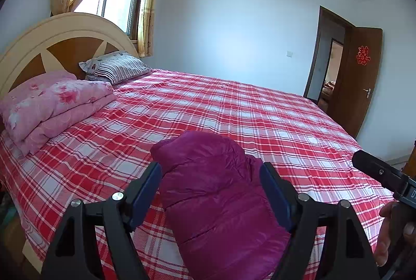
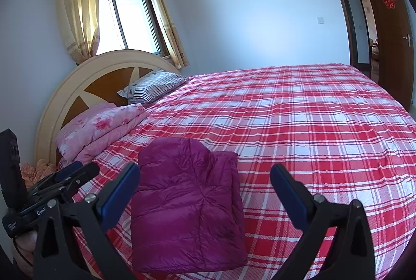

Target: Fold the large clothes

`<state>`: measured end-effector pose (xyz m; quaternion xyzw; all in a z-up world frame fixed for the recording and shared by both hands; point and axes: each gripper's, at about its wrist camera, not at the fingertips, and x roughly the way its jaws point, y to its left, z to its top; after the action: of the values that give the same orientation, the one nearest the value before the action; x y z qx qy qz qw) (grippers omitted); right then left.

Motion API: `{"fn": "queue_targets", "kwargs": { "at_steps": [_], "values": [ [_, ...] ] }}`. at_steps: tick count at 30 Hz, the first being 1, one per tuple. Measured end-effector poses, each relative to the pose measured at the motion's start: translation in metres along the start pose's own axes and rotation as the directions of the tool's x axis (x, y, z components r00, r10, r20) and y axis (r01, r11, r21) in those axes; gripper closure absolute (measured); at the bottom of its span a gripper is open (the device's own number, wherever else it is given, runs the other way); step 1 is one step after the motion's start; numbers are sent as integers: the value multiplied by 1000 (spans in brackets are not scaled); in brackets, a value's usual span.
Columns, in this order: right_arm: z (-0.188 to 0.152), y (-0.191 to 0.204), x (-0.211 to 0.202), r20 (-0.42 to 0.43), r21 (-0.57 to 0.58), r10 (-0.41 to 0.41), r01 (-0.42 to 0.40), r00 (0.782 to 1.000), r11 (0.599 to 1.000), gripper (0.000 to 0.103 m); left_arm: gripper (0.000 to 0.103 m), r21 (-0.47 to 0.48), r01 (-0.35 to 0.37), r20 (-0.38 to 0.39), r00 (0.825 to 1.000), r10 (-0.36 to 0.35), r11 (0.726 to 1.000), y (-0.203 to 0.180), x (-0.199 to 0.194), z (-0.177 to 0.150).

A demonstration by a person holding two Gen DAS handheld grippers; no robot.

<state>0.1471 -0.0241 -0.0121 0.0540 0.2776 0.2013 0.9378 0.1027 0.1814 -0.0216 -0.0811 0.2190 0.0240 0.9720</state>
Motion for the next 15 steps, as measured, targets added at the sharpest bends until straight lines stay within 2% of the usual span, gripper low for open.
{"fn": "queue_targets", "kwargs": {
  "at_steps": [15],
  "values": [
    [-2, 0, -2, 13, 6, 2, -3, 1000, 1000, 0, 24, 6, -20, 4, 1000, 20, 1000, -1, -2, 1]
  ]
}}
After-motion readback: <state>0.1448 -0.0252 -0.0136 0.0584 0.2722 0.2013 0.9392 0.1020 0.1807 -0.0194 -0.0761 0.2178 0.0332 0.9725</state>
